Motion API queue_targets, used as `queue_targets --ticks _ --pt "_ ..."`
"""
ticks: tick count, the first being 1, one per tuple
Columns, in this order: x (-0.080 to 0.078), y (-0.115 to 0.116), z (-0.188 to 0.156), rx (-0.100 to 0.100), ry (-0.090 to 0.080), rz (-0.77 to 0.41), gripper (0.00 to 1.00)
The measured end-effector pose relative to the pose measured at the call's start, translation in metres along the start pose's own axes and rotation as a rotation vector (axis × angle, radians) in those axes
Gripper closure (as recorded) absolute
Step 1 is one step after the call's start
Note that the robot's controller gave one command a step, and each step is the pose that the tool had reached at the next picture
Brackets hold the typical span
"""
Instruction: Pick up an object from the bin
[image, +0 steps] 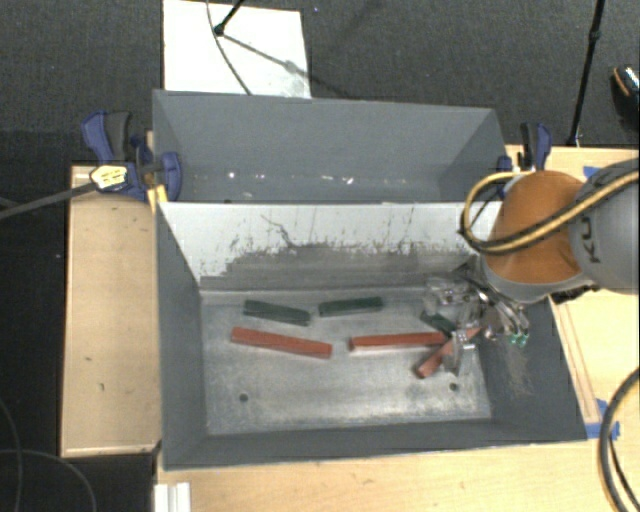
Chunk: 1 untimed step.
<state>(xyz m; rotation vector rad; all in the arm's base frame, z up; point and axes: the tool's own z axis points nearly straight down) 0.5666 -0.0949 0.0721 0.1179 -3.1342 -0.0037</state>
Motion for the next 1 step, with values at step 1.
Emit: queue_targets --ticks 1 --pt "-0.0153 0.0089 0.0000 0.003 -0.010 0.035 0.00"
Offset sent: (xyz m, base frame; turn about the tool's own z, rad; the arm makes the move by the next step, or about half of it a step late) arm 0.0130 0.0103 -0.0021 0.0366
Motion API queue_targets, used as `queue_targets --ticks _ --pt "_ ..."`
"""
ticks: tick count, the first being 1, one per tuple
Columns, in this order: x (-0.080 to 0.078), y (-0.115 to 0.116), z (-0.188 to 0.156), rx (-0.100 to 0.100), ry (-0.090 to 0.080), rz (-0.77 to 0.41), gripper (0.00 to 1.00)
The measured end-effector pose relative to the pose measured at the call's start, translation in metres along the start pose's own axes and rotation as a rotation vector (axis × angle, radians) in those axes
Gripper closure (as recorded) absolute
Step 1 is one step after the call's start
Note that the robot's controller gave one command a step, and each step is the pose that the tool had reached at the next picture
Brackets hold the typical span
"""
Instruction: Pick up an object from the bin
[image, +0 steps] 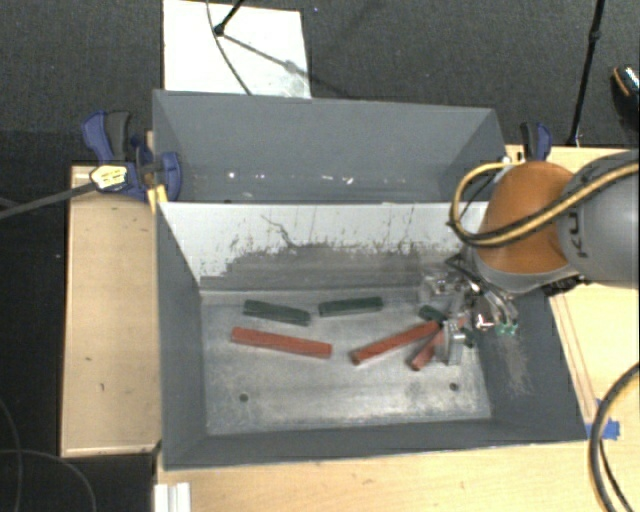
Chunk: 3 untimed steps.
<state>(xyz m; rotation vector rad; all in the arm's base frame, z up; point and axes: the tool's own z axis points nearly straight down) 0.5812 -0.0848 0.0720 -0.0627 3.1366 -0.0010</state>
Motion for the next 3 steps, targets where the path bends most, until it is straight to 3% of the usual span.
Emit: queue_targets --ticks 1,2,3 --pt "-0.003 0.000 -0.006 0.000 -0.008 -0.004 1.00" --pt "-0.003 0.007 -0.136 0.001 -0.008 -0.044 1.00" --pt "-0.002 0.007 -0.130 0.000 0.001 -0.044 0.00"
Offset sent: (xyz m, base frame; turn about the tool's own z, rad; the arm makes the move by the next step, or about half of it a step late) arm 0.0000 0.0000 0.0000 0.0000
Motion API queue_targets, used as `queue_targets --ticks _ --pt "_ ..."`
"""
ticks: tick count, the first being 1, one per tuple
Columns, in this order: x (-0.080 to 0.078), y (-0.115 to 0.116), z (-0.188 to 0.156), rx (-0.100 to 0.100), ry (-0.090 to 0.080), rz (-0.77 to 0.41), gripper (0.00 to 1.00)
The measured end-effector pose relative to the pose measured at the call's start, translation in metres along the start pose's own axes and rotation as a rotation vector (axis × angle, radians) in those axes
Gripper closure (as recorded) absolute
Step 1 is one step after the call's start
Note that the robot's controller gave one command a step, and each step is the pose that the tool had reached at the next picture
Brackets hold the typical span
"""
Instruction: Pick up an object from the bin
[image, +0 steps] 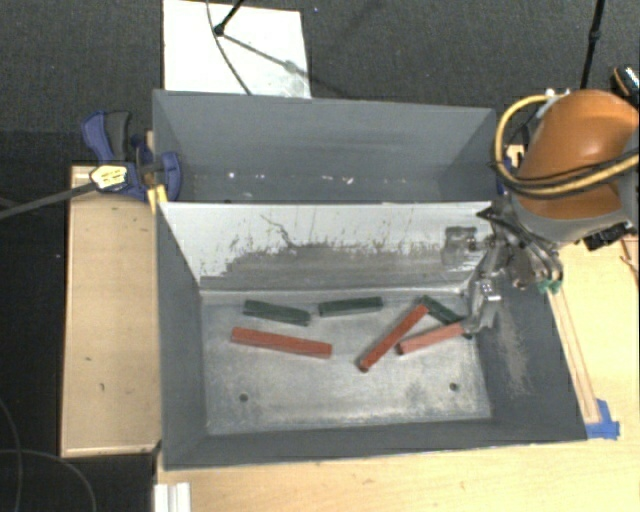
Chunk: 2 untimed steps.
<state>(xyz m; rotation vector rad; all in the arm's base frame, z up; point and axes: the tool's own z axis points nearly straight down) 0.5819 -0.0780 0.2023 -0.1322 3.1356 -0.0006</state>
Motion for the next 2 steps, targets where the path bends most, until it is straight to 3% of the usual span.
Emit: queue_targets --ticks 1,2 --pt "0.024 0.012 0.135 -0.002 0.008 -0.045 0.00" --pt "0.014 0.003 0.131 0.000 -0.004 -0.018 0.00"
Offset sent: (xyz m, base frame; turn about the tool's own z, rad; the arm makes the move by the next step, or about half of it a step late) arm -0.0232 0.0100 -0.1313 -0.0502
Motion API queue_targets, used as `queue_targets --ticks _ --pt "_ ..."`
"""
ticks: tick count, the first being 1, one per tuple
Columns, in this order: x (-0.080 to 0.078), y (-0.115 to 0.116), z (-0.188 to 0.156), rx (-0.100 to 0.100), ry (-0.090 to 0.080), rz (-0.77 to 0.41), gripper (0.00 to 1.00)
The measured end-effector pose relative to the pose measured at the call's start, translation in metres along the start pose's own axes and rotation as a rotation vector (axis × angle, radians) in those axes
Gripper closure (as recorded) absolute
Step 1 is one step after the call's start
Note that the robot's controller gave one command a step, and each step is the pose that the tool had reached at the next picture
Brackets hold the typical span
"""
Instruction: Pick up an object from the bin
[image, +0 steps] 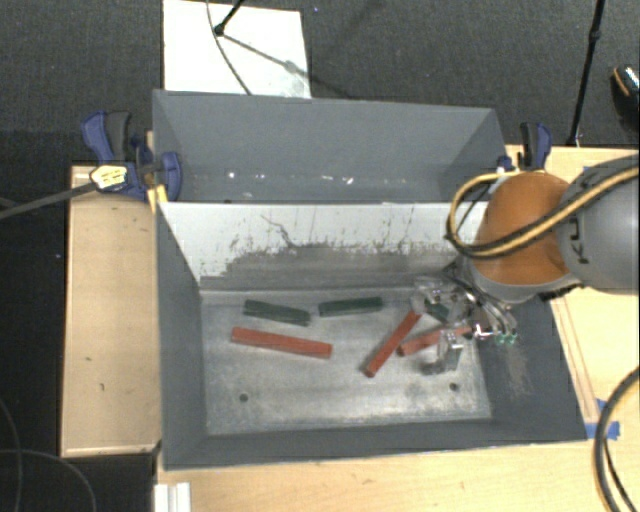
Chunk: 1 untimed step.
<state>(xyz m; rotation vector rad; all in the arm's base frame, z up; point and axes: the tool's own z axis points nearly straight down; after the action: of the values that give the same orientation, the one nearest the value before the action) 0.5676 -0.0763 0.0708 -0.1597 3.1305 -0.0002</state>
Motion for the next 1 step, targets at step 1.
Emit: queue_targets --ticks 1 --pt "-0.0313 0.0450 0.0002 -0.002 -0.001 0.119 0.00"
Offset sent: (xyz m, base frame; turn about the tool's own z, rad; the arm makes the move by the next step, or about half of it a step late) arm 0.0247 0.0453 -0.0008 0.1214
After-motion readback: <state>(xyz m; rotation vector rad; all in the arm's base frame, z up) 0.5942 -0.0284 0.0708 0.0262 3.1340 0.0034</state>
